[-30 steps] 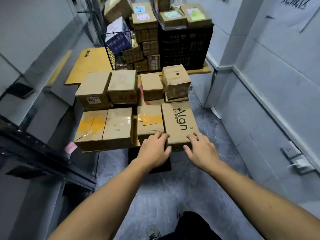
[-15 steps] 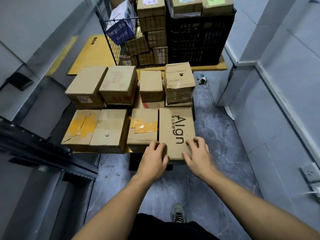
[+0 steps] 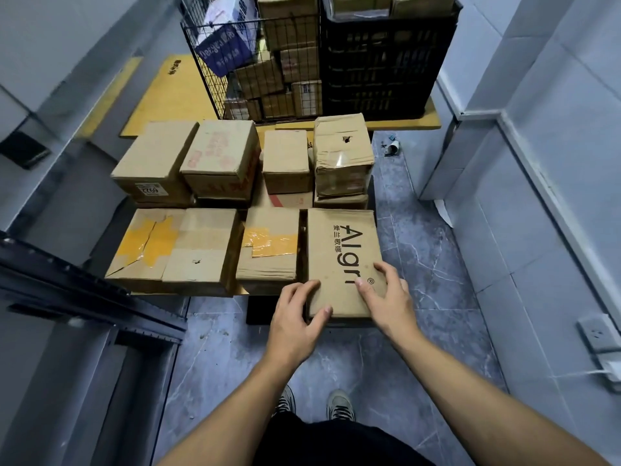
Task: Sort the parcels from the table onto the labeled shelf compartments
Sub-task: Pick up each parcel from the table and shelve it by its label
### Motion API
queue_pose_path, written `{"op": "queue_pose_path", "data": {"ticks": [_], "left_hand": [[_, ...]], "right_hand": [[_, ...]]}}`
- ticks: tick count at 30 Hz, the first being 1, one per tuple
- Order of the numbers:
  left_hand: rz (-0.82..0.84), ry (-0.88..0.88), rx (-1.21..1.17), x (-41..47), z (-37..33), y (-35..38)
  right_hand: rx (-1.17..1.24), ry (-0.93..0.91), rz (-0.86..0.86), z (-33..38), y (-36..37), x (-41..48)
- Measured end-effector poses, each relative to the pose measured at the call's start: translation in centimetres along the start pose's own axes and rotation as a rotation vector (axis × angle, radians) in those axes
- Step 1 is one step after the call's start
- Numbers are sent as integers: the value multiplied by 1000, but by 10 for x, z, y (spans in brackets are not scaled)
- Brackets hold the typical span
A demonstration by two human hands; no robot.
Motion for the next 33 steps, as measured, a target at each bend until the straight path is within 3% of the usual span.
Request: {"op": "queue_pose_path", "data": {"ticks": [6, 12, 16, 21, 28, 31, 33], "left_hand": [[-47, 115, -281, -11, -25, -9], [-144, 45, -316, -20, -23, -12], [-83, 24, -404, -21, -23, -10], [48, 48, -582, -25, -26, -3], [-62, 113, -487, -34, -36, -14], [-88, 137, -403, -35, -41, -18], [-98, 160, -363, -35, -47, -21]], "right_hand": [[58, -52, -1, -15, -7, -15], [155, -189, -85, -17, -19, -40], [197, -276, -141, -17, -21, -52], [155, -310, -89, -11, -18, -59], [49, -331, 8, 18, -18, -63], [167, -385, 160, 38, -13, -63], [187, -386, 138, 43, -13, -61]]}}
Point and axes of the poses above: each hand's wrist, its own x-axis towards the middle knuckle, its own y-axis out of the palm, z = x × y, the point moved 6 cm from there along x, towards the middle knuckle, and after that the axes turned 12 degrees about z, right-handed, at the moved point
